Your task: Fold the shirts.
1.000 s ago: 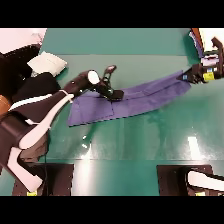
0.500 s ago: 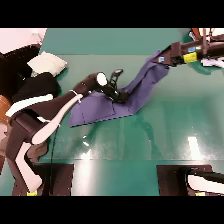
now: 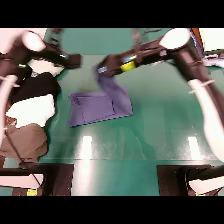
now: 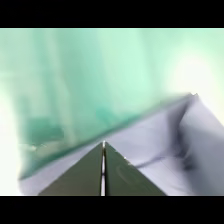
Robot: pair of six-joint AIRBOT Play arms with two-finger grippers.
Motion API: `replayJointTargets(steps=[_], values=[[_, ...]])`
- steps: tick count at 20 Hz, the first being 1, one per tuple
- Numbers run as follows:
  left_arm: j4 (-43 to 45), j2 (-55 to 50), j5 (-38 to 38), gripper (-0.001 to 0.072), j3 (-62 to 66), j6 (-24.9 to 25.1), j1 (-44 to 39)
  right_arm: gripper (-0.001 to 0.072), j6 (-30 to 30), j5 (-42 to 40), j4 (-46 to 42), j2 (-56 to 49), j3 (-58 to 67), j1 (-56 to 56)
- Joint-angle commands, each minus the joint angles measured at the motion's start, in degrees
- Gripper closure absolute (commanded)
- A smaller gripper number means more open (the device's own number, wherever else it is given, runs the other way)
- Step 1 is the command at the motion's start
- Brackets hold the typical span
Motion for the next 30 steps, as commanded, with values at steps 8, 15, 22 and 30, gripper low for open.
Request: replayJointTargets(steps=[8,15,22,30], values=[[2.5,8.7,-9.1,0.0687,0.0,2.8,10.5,0.0231,0.4,8.5,-14.5,-1.1,-8.2,-5.8],[-1.0,8.7,-8.3,0.0687,0.0,2.9,10.5,0.0057,2.0,1.7,-9.6,3.6,-35.0,-25.0],[-2.2,8.7,-7.7,0.0687,0.0,2.9,10.5,0.0099,-0.1,-0.1,0.6,-12.0,-25.8,-17.3],[-2.6,8.7,-8.5,0.0689,-0.2,2.9,9.7,0.0696,-2.6,1.0,1.4,-15.8,-15.8,-12.1]])
